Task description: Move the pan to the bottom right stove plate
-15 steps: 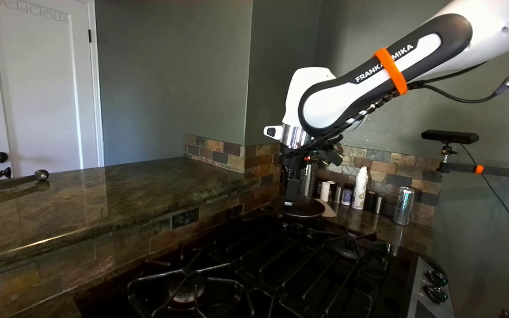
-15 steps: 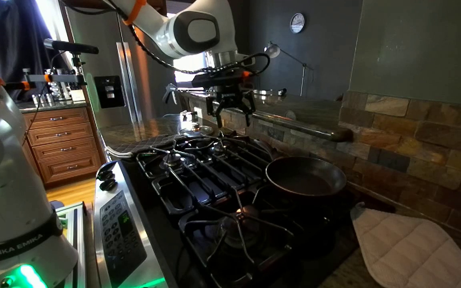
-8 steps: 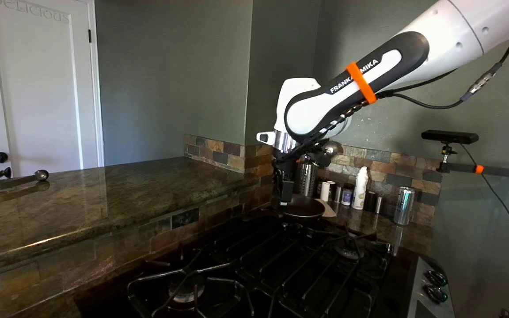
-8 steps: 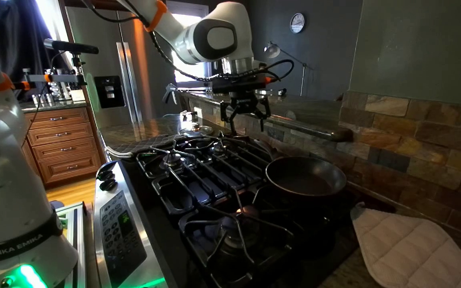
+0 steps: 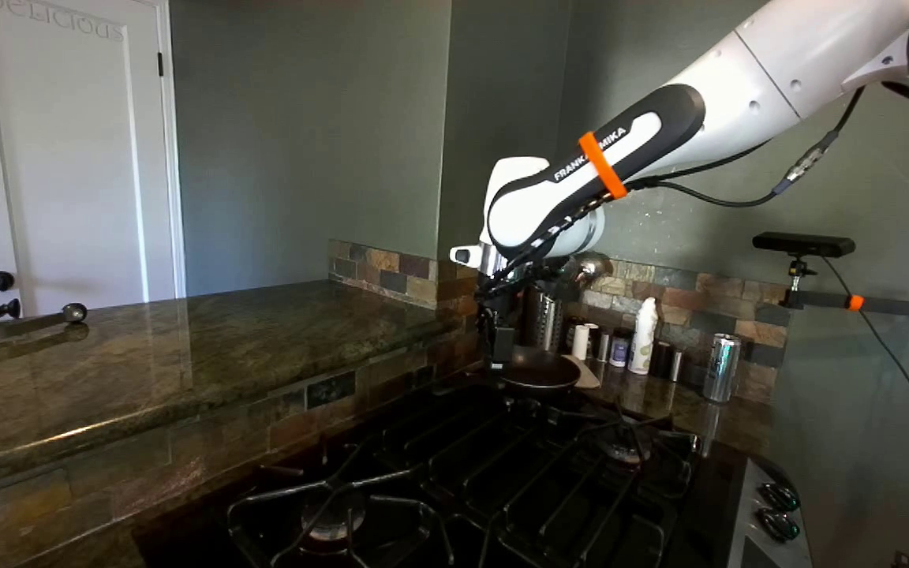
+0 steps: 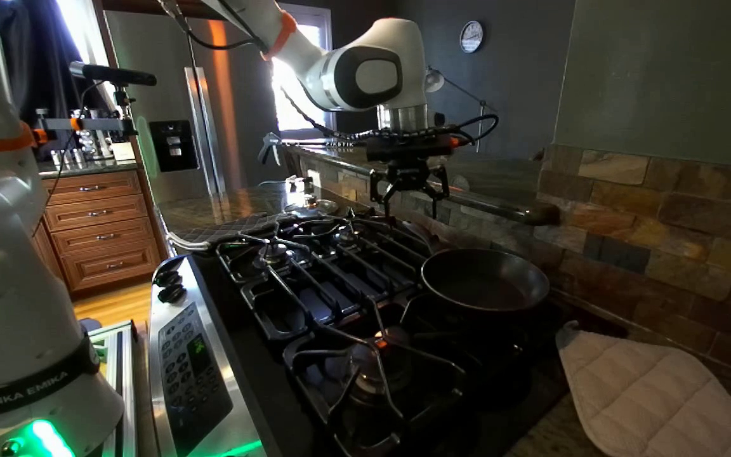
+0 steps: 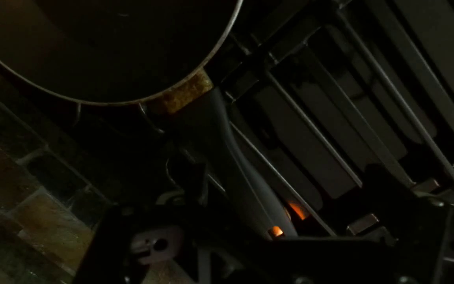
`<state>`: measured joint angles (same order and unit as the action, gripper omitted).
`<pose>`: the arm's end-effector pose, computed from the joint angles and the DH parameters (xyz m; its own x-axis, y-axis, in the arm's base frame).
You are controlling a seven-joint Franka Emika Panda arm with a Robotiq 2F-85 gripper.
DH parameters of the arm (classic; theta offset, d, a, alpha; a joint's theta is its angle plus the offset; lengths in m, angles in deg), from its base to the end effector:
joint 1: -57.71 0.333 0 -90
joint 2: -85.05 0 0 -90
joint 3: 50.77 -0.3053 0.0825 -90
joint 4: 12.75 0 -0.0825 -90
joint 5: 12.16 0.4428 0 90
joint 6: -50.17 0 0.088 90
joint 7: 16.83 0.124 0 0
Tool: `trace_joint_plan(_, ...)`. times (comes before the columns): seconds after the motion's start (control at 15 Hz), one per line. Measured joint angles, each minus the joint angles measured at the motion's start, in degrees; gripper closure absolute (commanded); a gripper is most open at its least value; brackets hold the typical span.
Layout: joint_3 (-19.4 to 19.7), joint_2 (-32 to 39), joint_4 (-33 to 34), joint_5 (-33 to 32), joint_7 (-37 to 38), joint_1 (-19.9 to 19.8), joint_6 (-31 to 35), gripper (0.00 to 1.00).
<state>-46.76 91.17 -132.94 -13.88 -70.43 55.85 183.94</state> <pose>0.6203 -0.0645 0.3207 0.6542 0.7545 0.0515 0.7456 -0.6549 0.1232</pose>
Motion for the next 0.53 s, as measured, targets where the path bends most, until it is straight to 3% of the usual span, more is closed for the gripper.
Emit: trace_joint_plan(0.53, -1.2, 6.0, 4.8, 1.1, -4.9, -1.8, 0.0, 0.0)
